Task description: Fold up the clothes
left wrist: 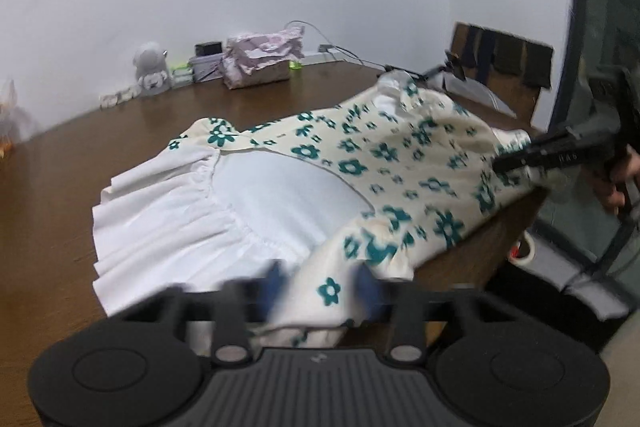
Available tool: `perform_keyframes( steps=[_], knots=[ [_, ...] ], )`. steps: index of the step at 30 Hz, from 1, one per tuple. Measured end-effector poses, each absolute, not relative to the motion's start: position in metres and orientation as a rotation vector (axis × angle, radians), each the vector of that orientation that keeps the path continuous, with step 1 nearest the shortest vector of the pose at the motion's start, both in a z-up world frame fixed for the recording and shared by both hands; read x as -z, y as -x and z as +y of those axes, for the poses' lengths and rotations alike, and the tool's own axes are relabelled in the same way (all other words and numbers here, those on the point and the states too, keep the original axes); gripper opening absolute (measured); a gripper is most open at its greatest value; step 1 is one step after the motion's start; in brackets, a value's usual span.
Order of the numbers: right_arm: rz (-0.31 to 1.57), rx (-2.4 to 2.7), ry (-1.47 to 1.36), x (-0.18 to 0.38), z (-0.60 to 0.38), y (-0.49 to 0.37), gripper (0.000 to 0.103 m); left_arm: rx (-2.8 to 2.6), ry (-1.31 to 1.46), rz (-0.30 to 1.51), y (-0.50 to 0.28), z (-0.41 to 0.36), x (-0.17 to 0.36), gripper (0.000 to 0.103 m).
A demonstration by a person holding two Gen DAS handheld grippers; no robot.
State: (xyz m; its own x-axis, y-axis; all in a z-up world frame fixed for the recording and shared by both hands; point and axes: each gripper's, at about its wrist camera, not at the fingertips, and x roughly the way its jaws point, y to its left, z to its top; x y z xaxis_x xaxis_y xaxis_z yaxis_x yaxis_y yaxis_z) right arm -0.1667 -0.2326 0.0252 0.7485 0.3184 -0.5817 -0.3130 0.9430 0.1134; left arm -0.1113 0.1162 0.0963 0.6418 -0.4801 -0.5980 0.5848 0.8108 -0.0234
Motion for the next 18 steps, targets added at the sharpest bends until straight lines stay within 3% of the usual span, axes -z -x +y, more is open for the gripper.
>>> perform_keyframes(
  steps=[3, 4, 5, 7, 12, 13, 16, 17, 18],
  knots=[
    [0.646, -0.335, 0.032, -0.032, -0.227, 0.161, 0.004, 0.516, -0.115, 0.601, 0.096, 0.126, -0.100, 0.038],
    [0.656, -0.335, 0.052, -0.034, -0.225, 0.159, 0.012, 0.465, -0.103, 0.601, 0.093, 0.131, -0.099, 0.045],
    [0.648, -0.341, 0.070, -0.037, -0.223, 0.161, 0.014, 0.450, -0.092, 0.597, 0.095, 0.138, -0.098, 0.045],
    [0.603, -0.402, 0.088, -0.048, -0.217, 0.167, 0.031, 0.455, -0.066, 0.571, 0.109, 0.153, -0.099, 0.049],
    [0.526, -0.703, 0.194, -0.059, -0.155, 0.174, 0.037, 0.558, -0.014, 0.510, 0.164, 0.180, -0.096, 0.081],
    [0.515, -0.759, 0.237, -0.055, -0.135, 0.174, 0.043, 0.588, -0.020, 0.504, 0.172, 0.182, -0.092, 0.081],
    [0.472, -0.904, 0.375, -0.040, -0.076, 0.173, 0.044, 0.586, -0.067, 0.502, 0.181, 0.176, -0.081, 0.079],
    [0.450, -0.928, 0.416, -0.036, -0.060, 0.173, 0.044, 0.573, -0.085, 0.504, 0.181, 0.173, -0.078, 0.076],
    [0.435, -0.937, 0.447, -0.033, -0.050, 0.170, 0.043, 0.556, -0.097, 0.513, 0.177, 0.171, -0.076, 0.065]
  ],
)
